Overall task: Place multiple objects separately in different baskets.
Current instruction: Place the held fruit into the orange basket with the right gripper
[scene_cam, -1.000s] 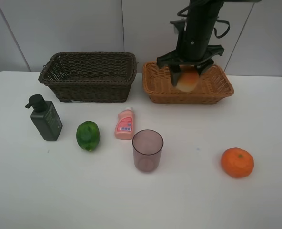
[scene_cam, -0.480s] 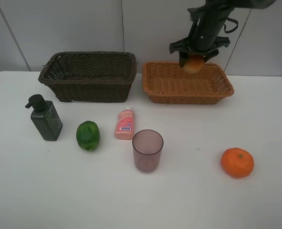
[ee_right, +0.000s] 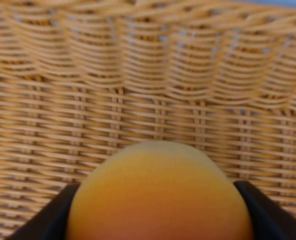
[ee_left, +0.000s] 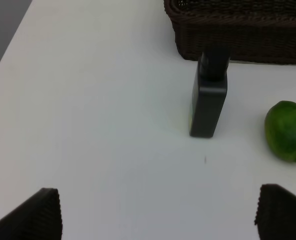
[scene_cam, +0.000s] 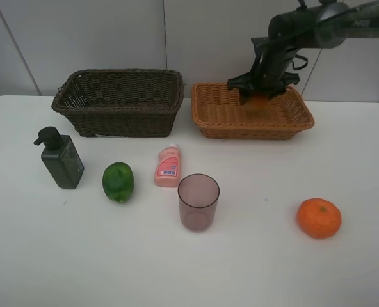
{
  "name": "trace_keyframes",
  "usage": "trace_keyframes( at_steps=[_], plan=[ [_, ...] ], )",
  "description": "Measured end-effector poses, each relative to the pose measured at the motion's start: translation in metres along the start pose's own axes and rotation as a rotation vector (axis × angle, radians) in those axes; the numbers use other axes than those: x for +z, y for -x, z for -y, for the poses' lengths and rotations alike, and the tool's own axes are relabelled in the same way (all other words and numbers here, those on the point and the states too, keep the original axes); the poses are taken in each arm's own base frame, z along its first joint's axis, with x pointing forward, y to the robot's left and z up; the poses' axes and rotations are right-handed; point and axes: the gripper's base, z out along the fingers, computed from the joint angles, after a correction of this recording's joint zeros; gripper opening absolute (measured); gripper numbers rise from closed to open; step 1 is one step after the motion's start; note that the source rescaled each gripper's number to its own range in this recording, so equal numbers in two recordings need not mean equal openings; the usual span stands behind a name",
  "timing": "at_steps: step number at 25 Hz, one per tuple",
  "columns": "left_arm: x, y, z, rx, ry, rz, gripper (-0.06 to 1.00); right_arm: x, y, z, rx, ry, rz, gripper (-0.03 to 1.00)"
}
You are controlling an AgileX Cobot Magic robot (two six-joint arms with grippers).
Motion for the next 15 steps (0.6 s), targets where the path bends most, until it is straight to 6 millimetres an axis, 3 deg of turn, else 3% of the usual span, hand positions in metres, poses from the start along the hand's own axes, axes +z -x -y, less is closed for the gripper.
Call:
trace_keyframes(
  at_steps=[6,7,10,11,13,15],
  plan=[
    [0.000,0.000,0.000,0.000,0.000,0.000,1.00,0.018,-0.008,-0.002,0.004,-0.004,-0.037,0.01],
    [0.000,0.000,0.000,0.000,0.000,0.000,1.00,0.018,-0.008,-0.002,0.004,-0.004,-0.037,0.09],
    [0.000,0.000,0.000,0.000,0.000,0.000,1.00,0.016,-0.007,-0.002,0.002,-0.006,-0.033,0.67],
    [0.000,0.000,0.000,0.000,0.000,0.000,1.00,0.015,-0.007,-0.002,0.001,-0.007,-0.030,0.80],
    [0.000,0.000,0.000,0.000,0.000,0.000,1.00,0.009,-0.004,0.000,0.002,-0.009,-0.024,0.92],
    [0.000,0.000,0.000,0.000,0.000,0.000,1.00,-0.002,-0.001,0.002,0.005,-0.013,-0.020,0.96]
  ],
)
